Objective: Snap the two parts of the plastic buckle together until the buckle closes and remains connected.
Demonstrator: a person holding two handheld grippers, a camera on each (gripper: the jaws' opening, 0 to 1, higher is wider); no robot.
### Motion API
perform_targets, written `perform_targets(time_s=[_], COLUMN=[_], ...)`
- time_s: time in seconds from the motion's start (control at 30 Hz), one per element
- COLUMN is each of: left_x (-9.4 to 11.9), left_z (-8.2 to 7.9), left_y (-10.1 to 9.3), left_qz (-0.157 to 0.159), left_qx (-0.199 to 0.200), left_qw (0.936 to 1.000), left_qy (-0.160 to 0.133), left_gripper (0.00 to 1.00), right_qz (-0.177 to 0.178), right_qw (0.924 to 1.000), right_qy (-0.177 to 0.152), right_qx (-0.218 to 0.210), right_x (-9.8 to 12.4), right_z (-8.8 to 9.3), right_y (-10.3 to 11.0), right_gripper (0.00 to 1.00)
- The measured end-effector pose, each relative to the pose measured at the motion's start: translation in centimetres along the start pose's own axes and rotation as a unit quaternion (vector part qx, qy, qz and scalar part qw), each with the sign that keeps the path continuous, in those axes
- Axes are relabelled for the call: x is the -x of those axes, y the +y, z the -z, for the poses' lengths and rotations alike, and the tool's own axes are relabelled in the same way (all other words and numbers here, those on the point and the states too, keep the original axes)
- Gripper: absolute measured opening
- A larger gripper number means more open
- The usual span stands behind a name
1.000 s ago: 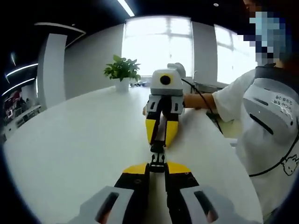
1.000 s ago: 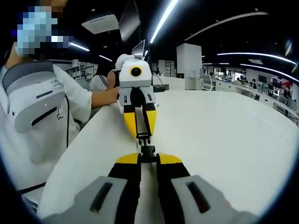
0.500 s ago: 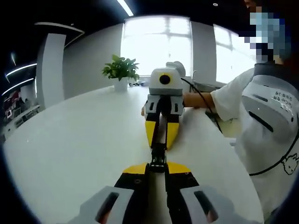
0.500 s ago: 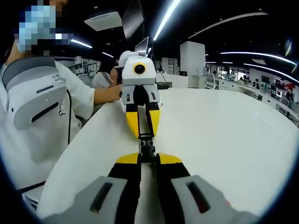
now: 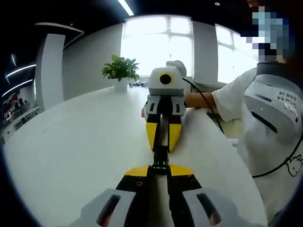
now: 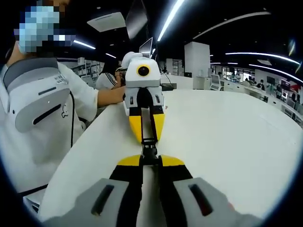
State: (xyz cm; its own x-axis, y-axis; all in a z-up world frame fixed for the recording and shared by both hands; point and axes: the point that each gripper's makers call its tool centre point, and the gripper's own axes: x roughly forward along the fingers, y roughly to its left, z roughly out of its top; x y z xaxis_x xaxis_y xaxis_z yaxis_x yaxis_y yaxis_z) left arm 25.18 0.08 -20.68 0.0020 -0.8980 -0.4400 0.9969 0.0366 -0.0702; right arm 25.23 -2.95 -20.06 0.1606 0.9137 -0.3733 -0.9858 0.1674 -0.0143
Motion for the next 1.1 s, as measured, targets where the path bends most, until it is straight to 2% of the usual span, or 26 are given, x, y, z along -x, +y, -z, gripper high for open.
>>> perform_targets(time_s=[0.43, 0.5, 0.87, 1.1], left_x=[-0.43, -0.55, -0.87, -0.88], left_z=[-0.02, 0.11, 0.19, 0.15], left_y=[-0.79, -0.78, -0.87, -0.96], left_qz=[0.008, 0.004, 0.006, 0.004], left_qx=[-0.004, -0.013, -0.007, -0.017], left_qw=[0.9999, 0.9998, 0.9999, 0.9997], left_qy=[0.005, 0.012, 0.014, 0.019], left_gripper=[0.11, 0.11, 0.10, 0.10], right_qz=[-0.016, -0.013, -0.014, -0.016], right_qw=[0.9999, 0.9997, 0.9998, 0.9998], right_qy=[0.002, 0.009, 0.007, 0.006], right_qx=[0.005, 0.017, 0.013, 0.011], right_x=[-0.27, -0.35, -0.40, -0.43], right_z=[0.04, 0.08, 0.07, 0.09], right_y=[0.59, 0.58, 0.52, 0.56], right_gripper=[0.12, 0.12, 0.11, 0.11])
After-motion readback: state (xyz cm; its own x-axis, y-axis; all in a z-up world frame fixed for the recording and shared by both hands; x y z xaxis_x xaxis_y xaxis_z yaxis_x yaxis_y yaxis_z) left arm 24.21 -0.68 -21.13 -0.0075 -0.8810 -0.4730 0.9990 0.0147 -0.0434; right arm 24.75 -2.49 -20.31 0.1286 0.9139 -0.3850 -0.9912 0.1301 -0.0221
